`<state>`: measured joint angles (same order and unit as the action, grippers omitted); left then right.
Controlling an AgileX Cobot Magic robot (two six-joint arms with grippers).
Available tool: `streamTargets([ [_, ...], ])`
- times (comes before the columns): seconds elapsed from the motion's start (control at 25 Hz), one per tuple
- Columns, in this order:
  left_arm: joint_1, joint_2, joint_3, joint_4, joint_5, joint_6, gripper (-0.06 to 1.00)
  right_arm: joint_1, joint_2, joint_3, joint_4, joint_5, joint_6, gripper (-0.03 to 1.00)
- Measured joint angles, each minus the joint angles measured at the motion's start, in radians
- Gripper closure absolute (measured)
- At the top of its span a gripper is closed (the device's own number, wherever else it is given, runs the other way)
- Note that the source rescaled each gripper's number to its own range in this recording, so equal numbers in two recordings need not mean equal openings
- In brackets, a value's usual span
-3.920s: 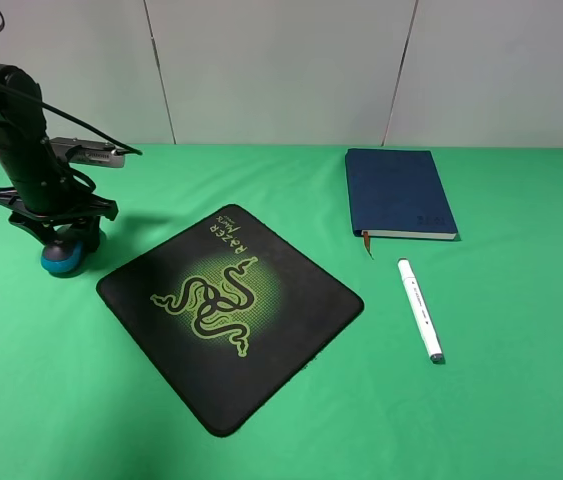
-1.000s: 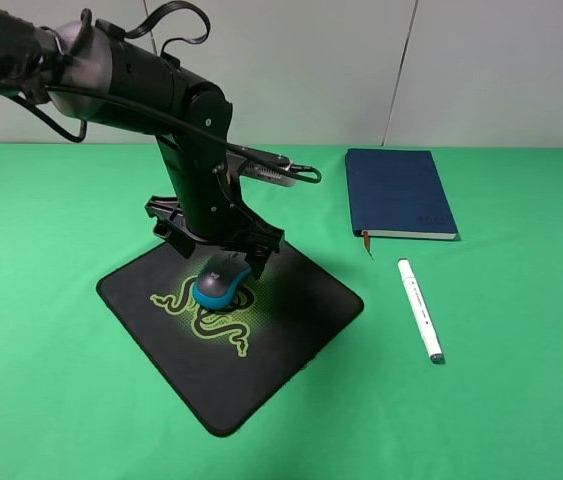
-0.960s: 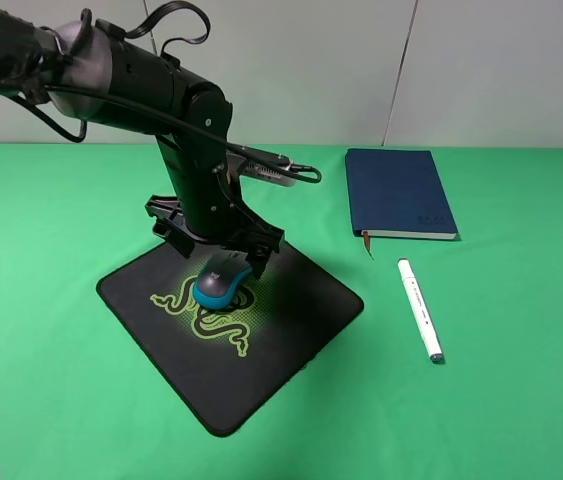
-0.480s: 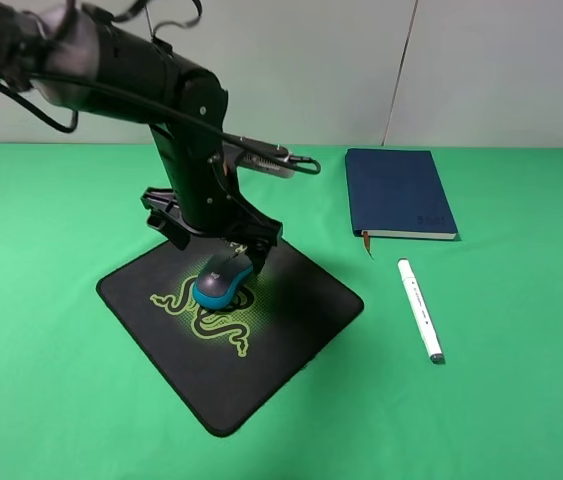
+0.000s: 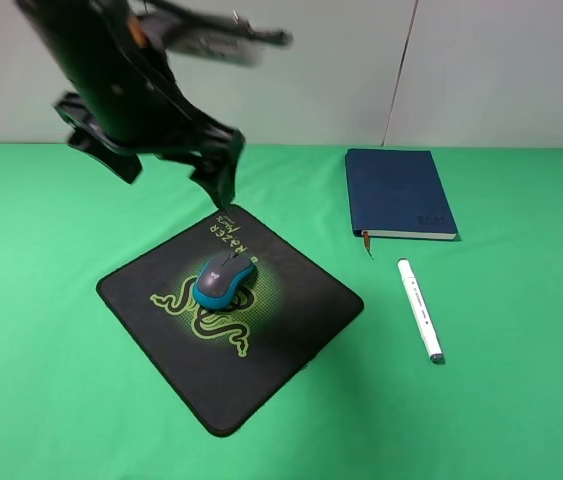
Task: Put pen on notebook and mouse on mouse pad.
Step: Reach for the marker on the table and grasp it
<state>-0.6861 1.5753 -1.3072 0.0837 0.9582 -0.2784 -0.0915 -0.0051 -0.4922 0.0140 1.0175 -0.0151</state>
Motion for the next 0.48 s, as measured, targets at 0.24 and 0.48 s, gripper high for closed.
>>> streamTargets([
  [0.24,0.000,-0.219,0.000,-0.016,0.119,0.029,-0.05,0.000,0.000,0.000,0.000,0.000,0.000,-0.03],
  [0.48,0.000,-0.398,0.000,-0.017,0.214,0.030,-0.05,0.000,0.000,0.000,0.000,0.000,0.000,-0.03],
])
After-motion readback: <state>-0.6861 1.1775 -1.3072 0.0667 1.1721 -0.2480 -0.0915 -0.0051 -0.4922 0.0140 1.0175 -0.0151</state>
